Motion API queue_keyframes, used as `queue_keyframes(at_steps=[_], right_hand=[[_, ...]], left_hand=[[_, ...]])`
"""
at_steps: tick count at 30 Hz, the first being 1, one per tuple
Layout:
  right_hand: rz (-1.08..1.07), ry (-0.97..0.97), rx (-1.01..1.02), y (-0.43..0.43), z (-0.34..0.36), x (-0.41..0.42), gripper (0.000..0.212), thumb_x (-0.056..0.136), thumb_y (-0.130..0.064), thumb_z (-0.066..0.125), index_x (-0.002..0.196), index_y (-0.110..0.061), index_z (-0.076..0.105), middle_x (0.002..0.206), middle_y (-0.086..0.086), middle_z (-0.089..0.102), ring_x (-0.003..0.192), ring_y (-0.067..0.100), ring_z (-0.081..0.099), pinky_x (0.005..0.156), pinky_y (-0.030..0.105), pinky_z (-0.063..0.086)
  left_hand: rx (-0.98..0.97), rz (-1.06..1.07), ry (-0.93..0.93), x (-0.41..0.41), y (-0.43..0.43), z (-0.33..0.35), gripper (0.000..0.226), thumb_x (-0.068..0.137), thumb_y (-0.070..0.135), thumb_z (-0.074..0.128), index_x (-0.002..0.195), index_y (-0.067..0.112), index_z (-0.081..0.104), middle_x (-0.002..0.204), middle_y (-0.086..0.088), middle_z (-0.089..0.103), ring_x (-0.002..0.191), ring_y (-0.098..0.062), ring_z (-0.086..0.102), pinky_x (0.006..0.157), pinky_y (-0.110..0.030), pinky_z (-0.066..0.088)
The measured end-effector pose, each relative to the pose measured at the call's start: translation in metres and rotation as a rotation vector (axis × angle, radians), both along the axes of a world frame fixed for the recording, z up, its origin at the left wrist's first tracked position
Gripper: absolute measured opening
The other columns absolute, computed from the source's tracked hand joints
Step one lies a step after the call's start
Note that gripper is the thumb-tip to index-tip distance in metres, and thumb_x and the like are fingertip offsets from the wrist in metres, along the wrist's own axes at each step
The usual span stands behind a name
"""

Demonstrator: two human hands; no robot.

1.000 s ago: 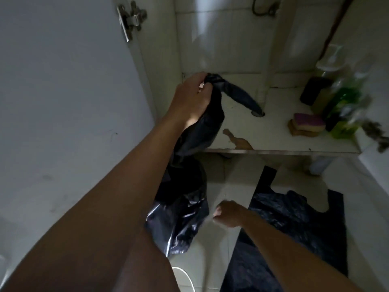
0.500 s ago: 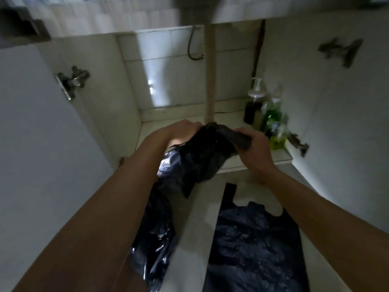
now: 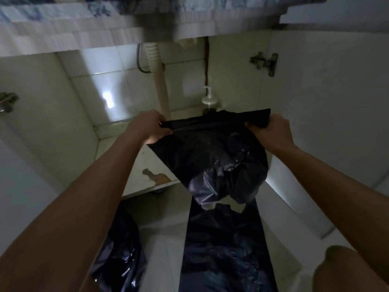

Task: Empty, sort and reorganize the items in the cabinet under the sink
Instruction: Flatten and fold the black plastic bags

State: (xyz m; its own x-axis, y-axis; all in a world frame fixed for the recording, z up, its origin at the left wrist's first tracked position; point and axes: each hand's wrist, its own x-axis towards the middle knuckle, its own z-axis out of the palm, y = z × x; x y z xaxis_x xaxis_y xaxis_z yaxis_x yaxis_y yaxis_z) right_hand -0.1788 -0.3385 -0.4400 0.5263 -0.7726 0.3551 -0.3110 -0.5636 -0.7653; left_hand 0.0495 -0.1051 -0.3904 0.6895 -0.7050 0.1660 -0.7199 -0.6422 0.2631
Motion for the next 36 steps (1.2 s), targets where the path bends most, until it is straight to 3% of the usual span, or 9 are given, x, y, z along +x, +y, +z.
queue_keyframes(at_steps=[6, 11, 15, 20, 26, 28, 31, 33, 36], right_hand=[[0.072, 0.230, 0.104, -0.027, 0.004, -0.025, 0.044, 0.082, -0.035, 0.080, 0.118, -0.011, 0.069, 0.109, 0.006, 0.068, 0.101, 0.023, 0.064, 0.091, 0.035, 0.054], [0.013, 0.209, 0.100, -0.044, 0.001, -0.025, 0.027, 0.084, -0.030, 0.078, 0.092, -0.004, 0.074, 0.091, 0.009, 0.071, 0.087, 0.024, 0.066, 0.072, 0.030, 0.055], [0.061, 0.412, 0.222, -0.051, -0.009, -0.019, 0.041, 0.083, -0.029, 0.079, 0.115, -0.005, 0.067, 0.106, 0.011, 0.067, 0.094, 0.025, 0.063, 0.076, 0.028, 0.050], [-0.101, 0.047, 0.069, -0.055, -0.013, -0.017, 0.015, 0.091, -0.012, 0.062, 0.088, -0.005, 0.075, 0.090, 0.010, 0.072, 0.085, 0.028, 0.068, 0.075, 0.034, 0.058], [-0.036, -0.232, 0.044, -0.036, -0.001, -0.038, 0.017, 0.091, -0.011, 0.060, 0.077, -0.013, 0.069, 0.067, -0.005, 0.060, 0.061, 0.007, 0.053, 0.058, 0.018, 0.042], [0.000, -0.157, 0.186, -0.033, -0.004, -0.052, 0.023, 0.092, -0.013, 0.058, 0.073, -0.003, 0.061, 0.070, 0.006, 0.054, 0.067, 0.018, 0.053, 0.064, 0.028, 0.039], [0.179, 0.170, 0.572, -0.032, -0.021, -0.080, 0.016, 0.094, -0.007, 0.048, 0.093, 0.001, 0.062, 0.095, 0.018, 0.063, 0.092, 0.032, 0.062, 0.083, 0.043, 0.050], [0.235, 0.486, 0.713, -0.028, -0.038, -0.098, 0.022, 0.096, -0.010, 0.043, 0.105, 0.001, 0.060, 0.109, 0.017, 0.065, 0.106, 0.036, 0.064, 0.096, 0.047, 0.052], [0.261, 0.886, 0.747, -0.014, -0.070, -0.112, 0.017, 0.095, -0.015, 0.045, 0.098, -0.013, 0.061, 0.111, 0.008, 0.063, 0.110, 0.030, 0.061, 0.104, 0.046, 0.046]], left_hand=[[0.014, -0.059, -0.070, 0.004, -0.028, 0.007, 0.029, 0.086, 0.044, 0.069, 0.101, 0.019, 0.072, 0.099, -0.006, 0.066, 0.088, -0.022, 0.057, 0.072, -0.032, 0.045], [-0.012, -0.114, -0.108, -0.001, -0.048, 0.011, 0.018, 0.090, 0.037, 0.066, 0.096, 0.021, 0.070, 0.096, -0.005, 0.063, 0.088, -0.021, 0.056, 0.074, -0.034, 0.046], [0.082, -0.114, -0.076, -0.003, -0.056, 0.012, 0.027, 0.090, 0.037, 0.066, 0.109, 0.019, 0.071, 0.107, -0.006, 0.065, 0.094, -0.022, 0.056, 0.083, -0.037, 0.051], [-0.138, -0.023, -0.139, -0.009, -0.065, 0.005, 0.034, 0.086, 0.037, 0.062, 0.112, 0.016, 0.068, 0.104, -0.010, 0.066, 0.096, -0.030, 0.061, 0.078, -0.038, 0.053], [-0.416, -0.130, 0.032, -0.034, -0.062, 0.002, 0.021, 0.082, 0.032, 0.064, 0.087, 0.011, 0.062, 0.077, -0.003, 0.058, 0.076, -0.022, 0.056, 0.064, -0.031, 0.042], [-0.206, -0.247, 0.365, -0.039, -0.051, 0.002, 0.027, 0.080, 0.033, 0.065, 0.097, 0.013, 0.068, 0.085, -0.008, 0.065, 0.078, -0.025, 0.060, 0.065, -0.032, 0.045], [0.295, -0.299, 0.889, -0.044, -0.037, -0.011, 0.038, 0.079, 0.030, 0.065, 0.112, 0.009, 0.066, 0.091, -0.011, 0.069, 0.076, -0.023, 0.066, 0.062, -0.029, 0.051], [0.582, -0.250, 1.043, -0.053, -0.036, -0.032, 0.031, 0.081, 0.020, 0.067, 0.108, 0.006, 0.066, 0.093, -0.012, 0.069, 0.078, -0.022, 0.069, 0.065, -0.028, 0.054], [0.840, -0.182, 1.098, -0.075, -0.040, -0.071, 0.024, 0.081, 0.014, 0.066, 0.105, 0.008, 0.067, 0.103, -0.012, 0.067, 0.092, -0.027, 0.066, 0.076, -0.034, 0.056]])
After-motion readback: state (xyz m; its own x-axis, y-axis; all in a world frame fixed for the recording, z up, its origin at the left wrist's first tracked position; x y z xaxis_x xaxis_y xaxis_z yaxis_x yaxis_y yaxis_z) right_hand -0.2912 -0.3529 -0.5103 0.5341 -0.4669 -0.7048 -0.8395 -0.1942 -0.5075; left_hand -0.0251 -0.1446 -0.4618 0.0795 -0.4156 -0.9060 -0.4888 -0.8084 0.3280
